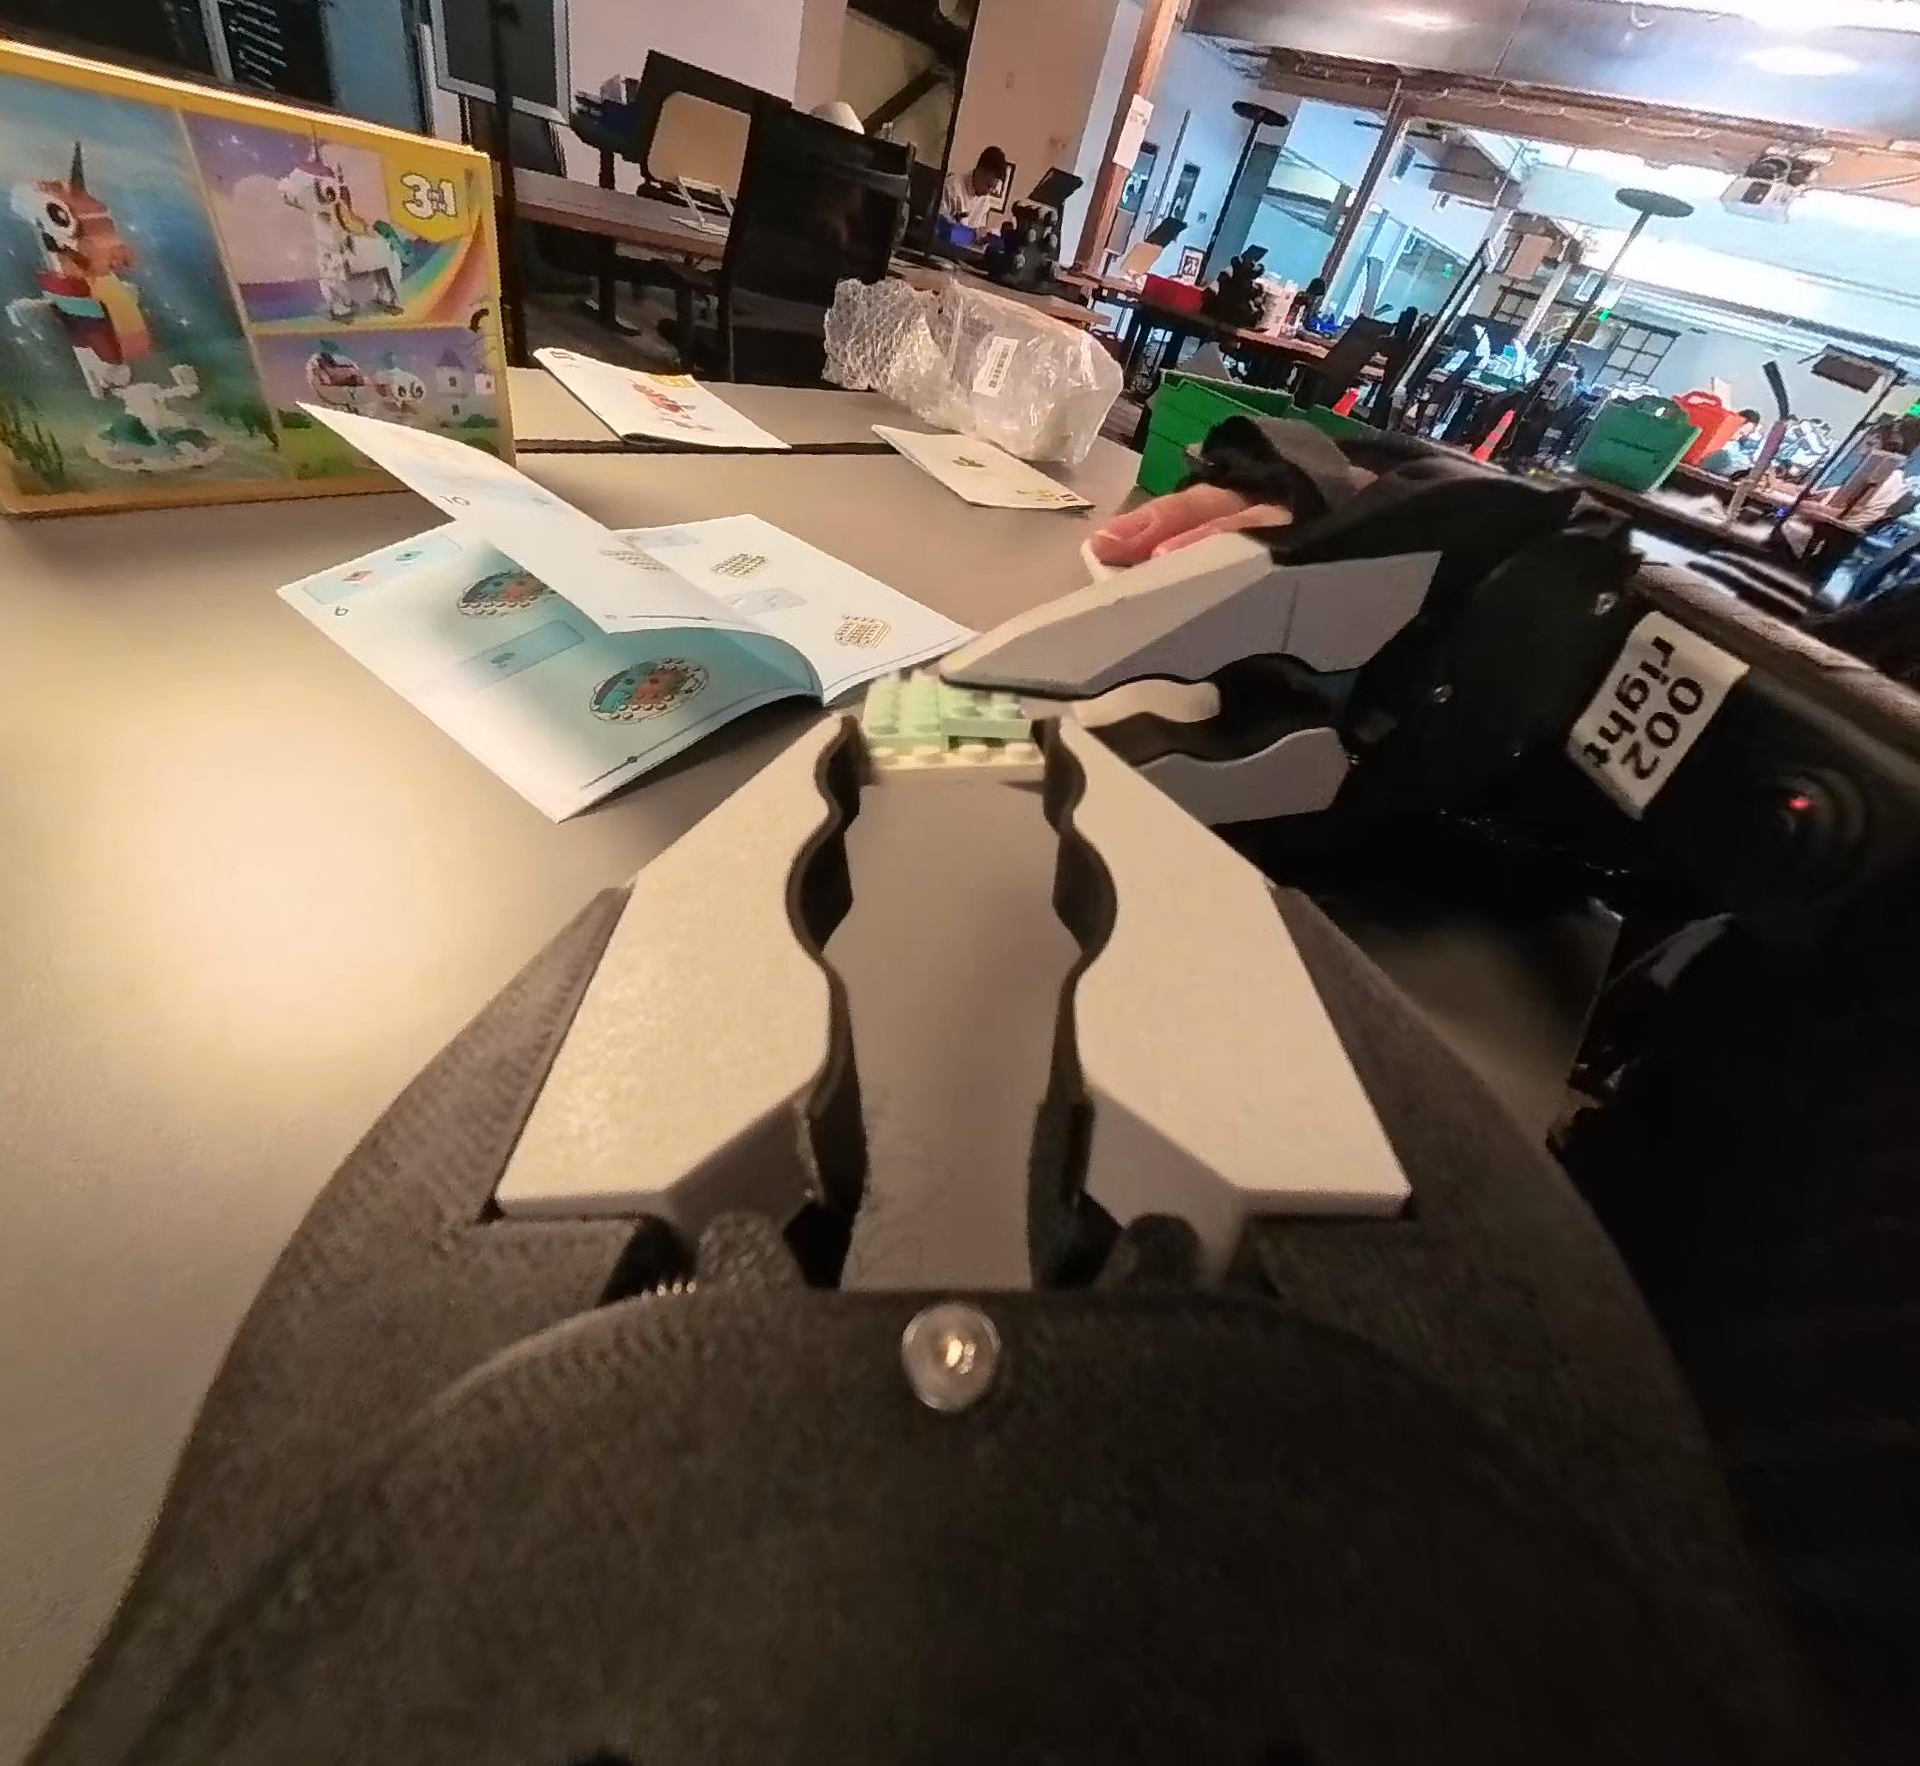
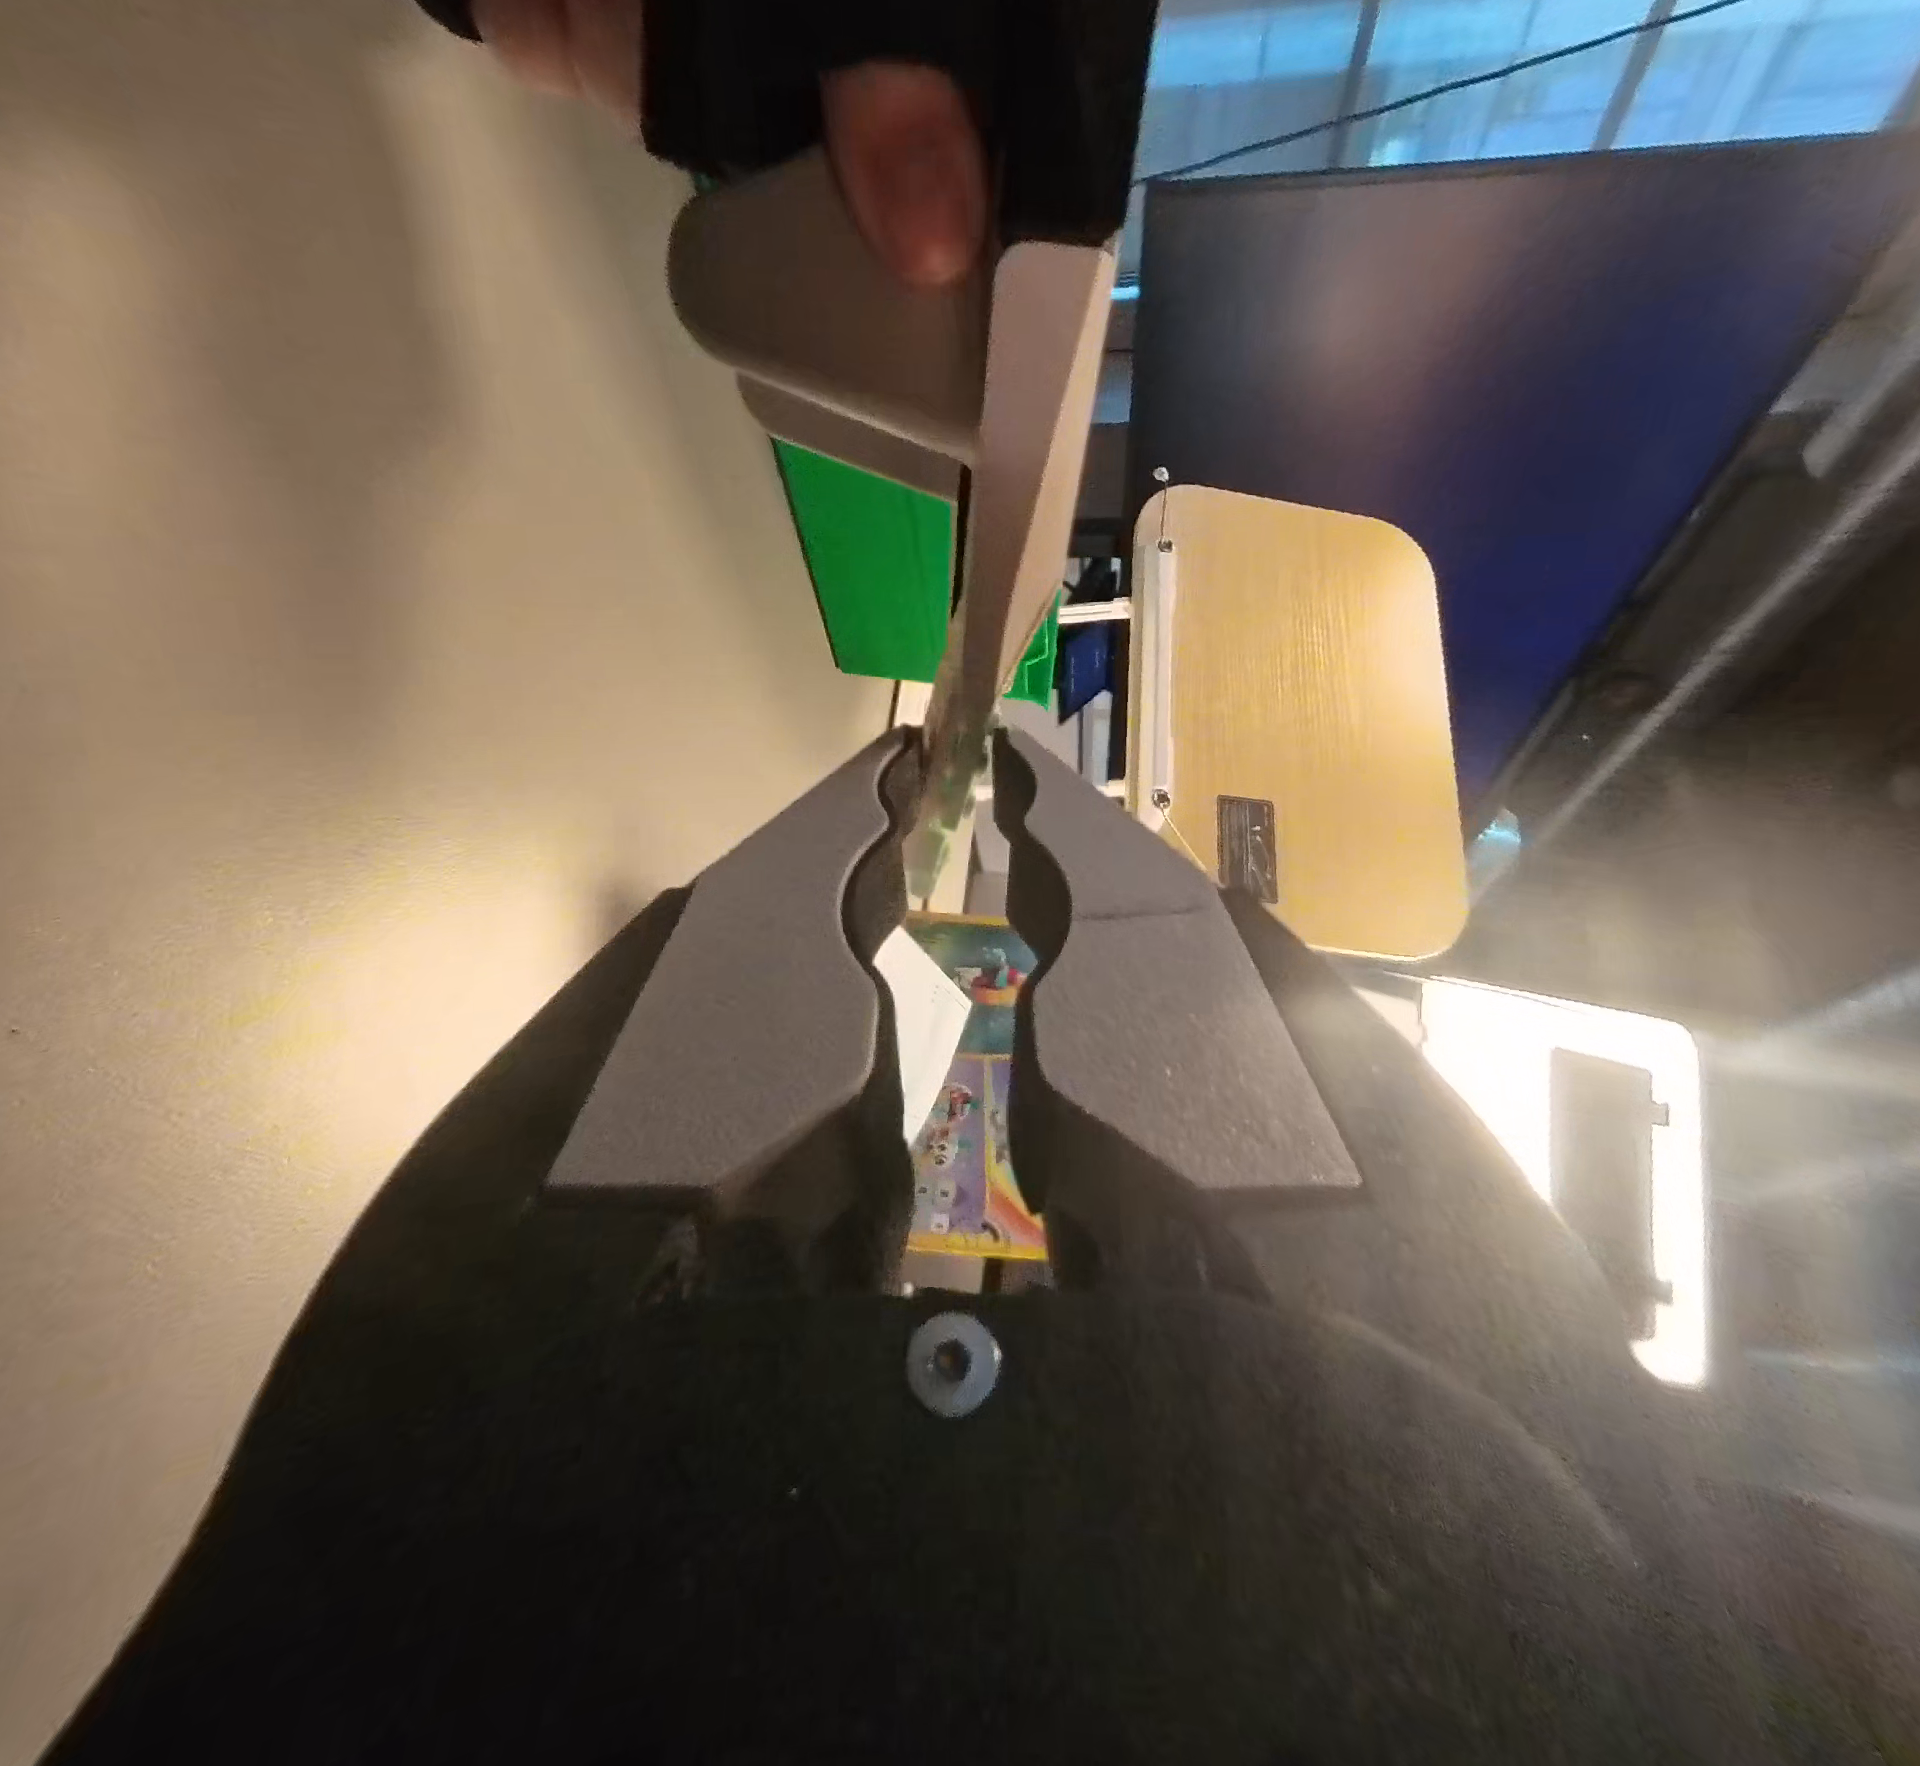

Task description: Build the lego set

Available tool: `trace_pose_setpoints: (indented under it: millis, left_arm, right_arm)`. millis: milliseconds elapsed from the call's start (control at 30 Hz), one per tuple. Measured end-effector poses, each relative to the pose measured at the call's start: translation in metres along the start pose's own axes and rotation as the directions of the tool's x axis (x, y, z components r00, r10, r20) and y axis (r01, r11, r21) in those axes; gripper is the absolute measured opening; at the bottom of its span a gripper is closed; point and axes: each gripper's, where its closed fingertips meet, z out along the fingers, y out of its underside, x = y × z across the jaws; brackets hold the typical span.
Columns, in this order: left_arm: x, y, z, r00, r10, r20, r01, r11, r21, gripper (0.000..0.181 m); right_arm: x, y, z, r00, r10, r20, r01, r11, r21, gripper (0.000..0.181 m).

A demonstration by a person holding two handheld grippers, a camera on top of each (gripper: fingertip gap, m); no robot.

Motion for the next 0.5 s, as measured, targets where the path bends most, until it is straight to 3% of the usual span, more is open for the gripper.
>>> trace_pose_setpoints:
  millis: [133, 300, 400, 500]
  left_arm:
    - [0.001, 0.004, 0.001, 1.000, -0.007, 0.001, 0.007, 1.000, -0.004, 0.034]
    - [0.003, 0.010, 0.002, 1.000, 0.012, -0.001, -0.012, 1.000, -0.025, 0.034]
    - [0.002, 0.008, -0.001, 0.972, 0.228, 0.063, -0.226, 0.973, -0.043, 0.046]
    - [0.006, 0.010, -0.003, 0.832, 0.544, 0.104, -0.532, 0.838, -0.122, 0.052]
  right_arm:
    - [-0.001, 0.000, -0.001, 0.995, 0.097, 0.028, -0.097, 0.995, -0.004, 0.009]
    - [-0.005, 0.001, -0.004, 0.996, 0.069, 0.058, -0.068, 0.998, -0.019, 0.009]
    - [-0.011, 0.002, -0.004, 0.988, 0.111, 0.106, -0.109, 0.994, -0.019, 0.009]
    - [-0.018, 0.004, -0.005, 0.976, 0.159, 0.147, -0.159, 0.987, -0.012, 0.009]
